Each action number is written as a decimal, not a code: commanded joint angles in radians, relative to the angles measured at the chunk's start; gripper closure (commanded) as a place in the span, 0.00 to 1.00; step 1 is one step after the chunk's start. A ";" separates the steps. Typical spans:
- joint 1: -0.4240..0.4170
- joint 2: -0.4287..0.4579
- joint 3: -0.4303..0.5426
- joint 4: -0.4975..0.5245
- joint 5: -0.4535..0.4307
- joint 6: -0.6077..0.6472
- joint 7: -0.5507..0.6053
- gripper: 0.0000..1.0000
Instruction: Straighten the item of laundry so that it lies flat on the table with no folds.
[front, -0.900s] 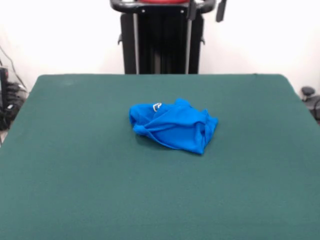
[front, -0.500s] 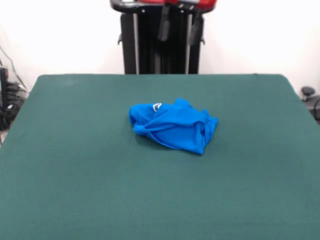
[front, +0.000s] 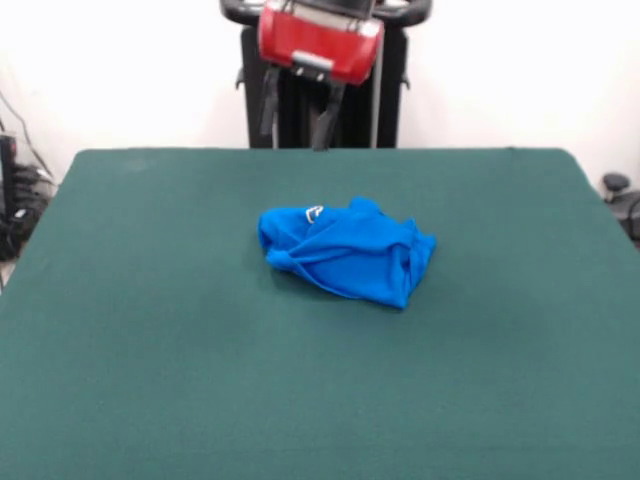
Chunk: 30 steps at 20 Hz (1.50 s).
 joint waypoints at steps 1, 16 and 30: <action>-0.034 0.109 0.026 0.024 0.077 -0.129 0.297 0.00; -0.465 0.204 0.222 -0.047 -0.019 -0.223 0.105 0.00; -0.731 0.101 0.369 -0.047 -0.109 -0.121 0.014 0.00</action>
